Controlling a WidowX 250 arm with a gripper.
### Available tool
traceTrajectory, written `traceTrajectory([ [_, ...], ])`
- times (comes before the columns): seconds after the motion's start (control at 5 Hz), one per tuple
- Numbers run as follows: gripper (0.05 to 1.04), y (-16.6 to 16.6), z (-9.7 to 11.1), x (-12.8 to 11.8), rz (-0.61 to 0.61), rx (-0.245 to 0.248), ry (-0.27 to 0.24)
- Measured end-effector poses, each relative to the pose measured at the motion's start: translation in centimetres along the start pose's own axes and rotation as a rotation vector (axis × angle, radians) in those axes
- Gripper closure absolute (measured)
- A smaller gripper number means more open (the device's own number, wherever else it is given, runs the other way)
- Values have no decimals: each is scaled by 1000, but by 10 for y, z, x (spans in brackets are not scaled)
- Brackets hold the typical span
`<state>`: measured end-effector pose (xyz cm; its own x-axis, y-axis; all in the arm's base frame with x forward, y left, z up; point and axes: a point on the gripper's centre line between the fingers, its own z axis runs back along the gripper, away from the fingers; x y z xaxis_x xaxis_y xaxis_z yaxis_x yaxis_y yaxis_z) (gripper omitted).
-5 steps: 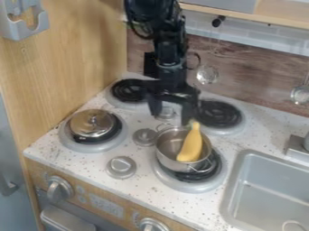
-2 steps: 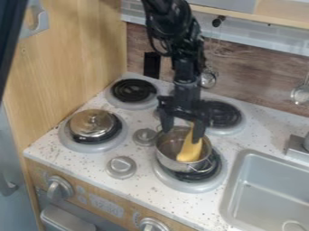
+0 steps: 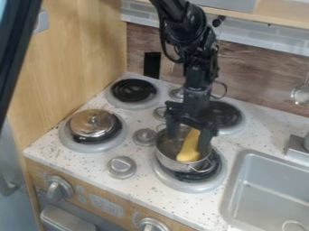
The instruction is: Take the banana from the pot and put it between the left stoves
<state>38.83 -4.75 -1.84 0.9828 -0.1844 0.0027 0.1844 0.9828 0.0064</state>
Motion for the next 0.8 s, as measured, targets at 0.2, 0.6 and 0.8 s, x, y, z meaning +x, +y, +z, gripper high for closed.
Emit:
traceTrajectory([
  [0.2,118,-8,-9,-4,-17,35,34],
  [0.6,484,-6,-17,-2,-28,59,46],
  [0.8,486,-5,-3,-2,-43,60,4],
])
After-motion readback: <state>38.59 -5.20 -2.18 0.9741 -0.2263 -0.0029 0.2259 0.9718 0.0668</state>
